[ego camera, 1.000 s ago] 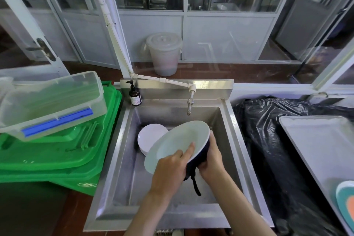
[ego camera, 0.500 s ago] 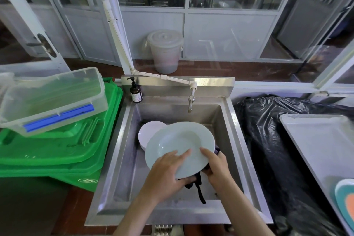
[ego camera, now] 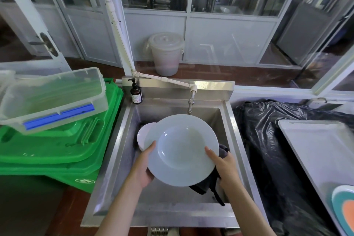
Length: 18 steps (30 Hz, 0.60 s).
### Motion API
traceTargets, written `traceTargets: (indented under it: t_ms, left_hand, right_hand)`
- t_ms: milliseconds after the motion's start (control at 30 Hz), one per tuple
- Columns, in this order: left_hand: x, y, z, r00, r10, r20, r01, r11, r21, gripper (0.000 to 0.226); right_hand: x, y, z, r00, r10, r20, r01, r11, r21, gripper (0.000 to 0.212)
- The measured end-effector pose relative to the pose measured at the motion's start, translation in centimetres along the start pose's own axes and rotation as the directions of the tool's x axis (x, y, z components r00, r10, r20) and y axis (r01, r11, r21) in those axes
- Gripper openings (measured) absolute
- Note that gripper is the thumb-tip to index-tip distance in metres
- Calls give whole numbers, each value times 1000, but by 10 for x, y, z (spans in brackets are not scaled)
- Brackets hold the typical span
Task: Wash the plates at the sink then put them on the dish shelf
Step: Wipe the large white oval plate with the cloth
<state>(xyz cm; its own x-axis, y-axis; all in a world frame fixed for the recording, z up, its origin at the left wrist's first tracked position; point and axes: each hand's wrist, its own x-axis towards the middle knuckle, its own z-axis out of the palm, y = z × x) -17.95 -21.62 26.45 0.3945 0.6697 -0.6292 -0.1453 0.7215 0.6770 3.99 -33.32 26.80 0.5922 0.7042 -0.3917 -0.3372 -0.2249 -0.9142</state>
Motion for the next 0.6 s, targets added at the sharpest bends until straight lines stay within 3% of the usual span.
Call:
traceTargets:
  t_ms: [233,367,467,600]
  left_hand:
    - [-13,-11,13,998,57,-36,-61,989,-136,43]
    - [-18,-5,13,993,92,-77,-101,987,-128,41]
    - [-21,-3,17,990,117,-83,-125,987,-99,41]
    - [-27,-3,34,988,139,-71,-145,986,-79,35]
  right_hand:
    - [20,-10,-28,982,-145,-124,87,918,-387,16]
    - [38,-29,-48,947,-225,-227,93,873,-479,34]
    - [44,-50,-40,941,-292,-173,166,839,-518,26]
    - [24,-60,15,905,-426,4,342,720,-603,18]
